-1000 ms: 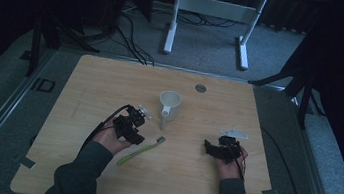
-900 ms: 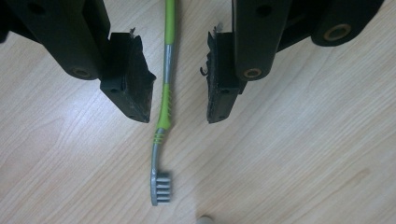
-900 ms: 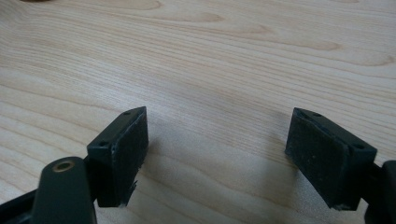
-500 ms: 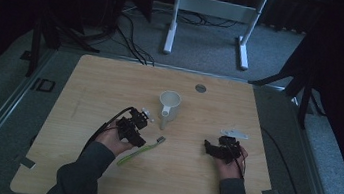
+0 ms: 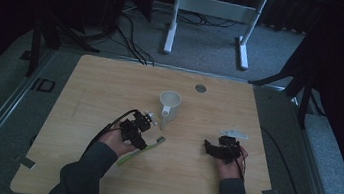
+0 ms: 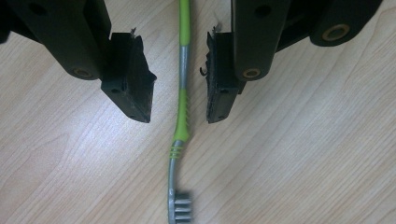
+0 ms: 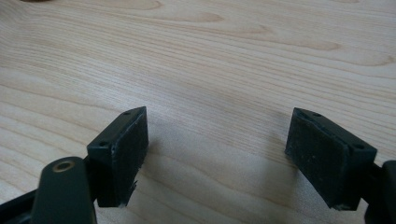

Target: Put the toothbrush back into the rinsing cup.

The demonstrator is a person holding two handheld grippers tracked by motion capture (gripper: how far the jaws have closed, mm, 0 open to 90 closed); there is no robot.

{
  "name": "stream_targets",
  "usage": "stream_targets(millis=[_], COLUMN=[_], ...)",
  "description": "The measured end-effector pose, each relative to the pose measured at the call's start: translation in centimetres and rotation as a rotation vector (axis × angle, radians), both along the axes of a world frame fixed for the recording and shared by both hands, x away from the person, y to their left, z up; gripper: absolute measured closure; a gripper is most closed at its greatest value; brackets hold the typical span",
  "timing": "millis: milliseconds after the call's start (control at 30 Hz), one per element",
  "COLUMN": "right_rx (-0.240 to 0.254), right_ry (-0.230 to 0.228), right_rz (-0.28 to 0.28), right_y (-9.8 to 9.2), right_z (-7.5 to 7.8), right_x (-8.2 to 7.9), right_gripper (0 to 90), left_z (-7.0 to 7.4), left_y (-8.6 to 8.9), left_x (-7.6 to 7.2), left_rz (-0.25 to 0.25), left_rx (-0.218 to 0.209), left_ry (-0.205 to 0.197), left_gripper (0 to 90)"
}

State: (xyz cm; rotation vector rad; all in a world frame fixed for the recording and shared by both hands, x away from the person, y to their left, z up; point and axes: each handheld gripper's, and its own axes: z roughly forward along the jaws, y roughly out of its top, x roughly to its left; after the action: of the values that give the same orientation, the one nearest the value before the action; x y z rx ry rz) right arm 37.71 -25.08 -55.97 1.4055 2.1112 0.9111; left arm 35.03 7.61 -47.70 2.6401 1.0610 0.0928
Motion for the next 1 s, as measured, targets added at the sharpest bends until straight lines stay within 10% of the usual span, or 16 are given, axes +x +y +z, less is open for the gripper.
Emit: stream_targets(millis=[1000], right_rx=[0.000], right_ry=[0.000], right_rz=[0.002], right_y=[0.0], right_z=[0.0], right_x=[0.0], right_gripper=[20.7], left_z=[-1.0], left_y=[-1.3], left_x=[0.9], left_rz=[-0.021], left_rx=[0.026], left_ry=[0.043], left_gripper=[63.5])
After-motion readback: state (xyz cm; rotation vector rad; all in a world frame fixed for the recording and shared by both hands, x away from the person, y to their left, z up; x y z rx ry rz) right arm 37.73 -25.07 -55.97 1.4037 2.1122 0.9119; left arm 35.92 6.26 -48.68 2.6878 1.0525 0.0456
